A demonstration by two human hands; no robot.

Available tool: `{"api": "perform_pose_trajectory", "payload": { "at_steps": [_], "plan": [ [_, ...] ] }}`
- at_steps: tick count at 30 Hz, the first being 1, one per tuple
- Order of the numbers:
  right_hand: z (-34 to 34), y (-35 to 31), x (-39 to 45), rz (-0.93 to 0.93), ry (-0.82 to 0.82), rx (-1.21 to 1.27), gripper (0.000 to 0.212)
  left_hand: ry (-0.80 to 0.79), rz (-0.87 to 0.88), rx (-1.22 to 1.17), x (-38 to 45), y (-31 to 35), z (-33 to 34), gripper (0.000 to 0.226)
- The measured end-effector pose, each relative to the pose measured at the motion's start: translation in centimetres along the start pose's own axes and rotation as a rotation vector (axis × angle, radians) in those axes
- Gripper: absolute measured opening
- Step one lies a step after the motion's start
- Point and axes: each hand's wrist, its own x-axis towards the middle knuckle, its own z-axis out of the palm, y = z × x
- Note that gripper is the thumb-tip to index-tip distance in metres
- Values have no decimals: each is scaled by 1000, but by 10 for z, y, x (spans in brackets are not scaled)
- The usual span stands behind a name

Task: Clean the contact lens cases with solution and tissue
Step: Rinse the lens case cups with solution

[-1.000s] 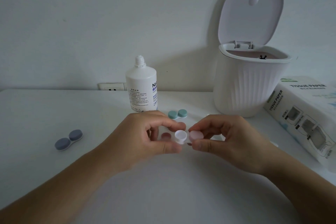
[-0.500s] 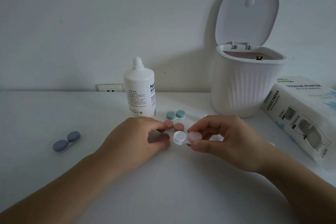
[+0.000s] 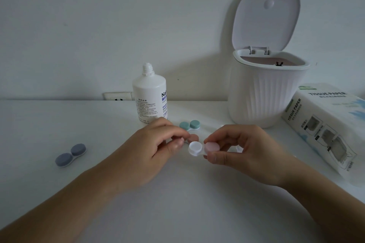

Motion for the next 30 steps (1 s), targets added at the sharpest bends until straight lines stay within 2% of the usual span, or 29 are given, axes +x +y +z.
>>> {"api": "perform_pose_trajectory", "payload": {
  "at_steps": [3,7,11,21,30],
  "plan": [
    [0,1,0,-4,-5,-3,18,68,-9,-120,0,2,-1,18],
    [1,1,0,-13,-13,1,18,129,-57,-335,1,3,0,25],
    [3,1,0,-17,-14,21,18,119,-49,-471,1,4,5,29],
    [7,-1,0,-36,-15,45,17,69,-93,-414,-2,9,6,33],
    [8,0,0,-47,1,60,18,59,-34,-329,-3,12,7,22]
  ]
}}
